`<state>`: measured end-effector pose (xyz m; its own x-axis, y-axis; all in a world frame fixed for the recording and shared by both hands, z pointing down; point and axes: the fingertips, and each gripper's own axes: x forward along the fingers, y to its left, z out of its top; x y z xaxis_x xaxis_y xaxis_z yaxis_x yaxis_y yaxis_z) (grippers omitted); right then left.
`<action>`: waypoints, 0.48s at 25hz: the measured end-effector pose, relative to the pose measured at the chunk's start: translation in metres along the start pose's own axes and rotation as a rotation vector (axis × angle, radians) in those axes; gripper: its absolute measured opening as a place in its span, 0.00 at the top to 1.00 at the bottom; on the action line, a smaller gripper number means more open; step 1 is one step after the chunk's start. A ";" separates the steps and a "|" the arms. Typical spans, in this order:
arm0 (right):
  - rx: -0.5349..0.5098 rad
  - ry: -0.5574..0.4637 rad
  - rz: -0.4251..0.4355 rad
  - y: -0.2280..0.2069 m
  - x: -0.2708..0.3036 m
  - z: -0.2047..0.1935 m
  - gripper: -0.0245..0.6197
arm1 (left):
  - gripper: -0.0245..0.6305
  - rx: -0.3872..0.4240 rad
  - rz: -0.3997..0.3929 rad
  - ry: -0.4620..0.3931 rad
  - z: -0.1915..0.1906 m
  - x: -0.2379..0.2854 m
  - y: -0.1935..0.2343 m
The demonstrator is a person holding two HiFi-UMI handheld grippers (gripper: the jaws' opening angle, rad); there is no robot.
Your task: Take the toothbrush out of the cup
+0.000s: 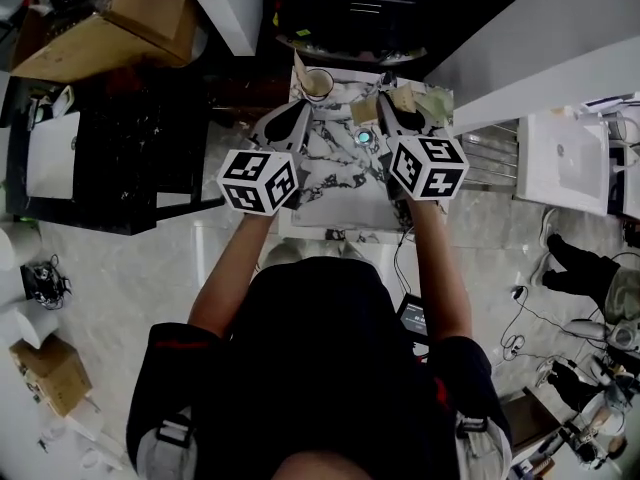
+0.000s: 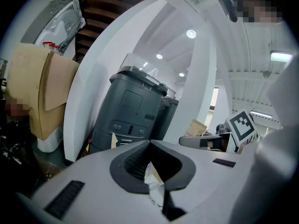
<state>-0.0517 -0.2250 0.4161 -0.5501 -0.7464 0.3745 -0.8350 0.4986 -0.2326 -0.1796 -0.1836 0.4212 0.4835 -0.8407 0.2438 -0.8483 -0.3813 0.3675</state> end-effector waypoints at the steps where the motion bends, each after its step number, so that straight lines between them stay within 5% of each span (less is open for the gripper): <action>1: 0.005 0.003 -0.004 0.000 0.002 -0.001 0.87 | 0.95 -0.003 0.000 0.006 -0.001 0.002 0.003; 12: 0.066 0.033 -0.043 -0.005 0.032 -0.017 0.87 | 0.94 0.007 -0.012 0.048 -0.015 0.024 0.036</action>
<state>-0.0645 -0.2437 0.4446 -0.5142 -0.7510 0.4143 -0.8573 0.4359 -0.2738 -0.1951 -0.2121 0.4535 0.5029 -0.8170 0.2820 -0.8439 -0.3938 0.3644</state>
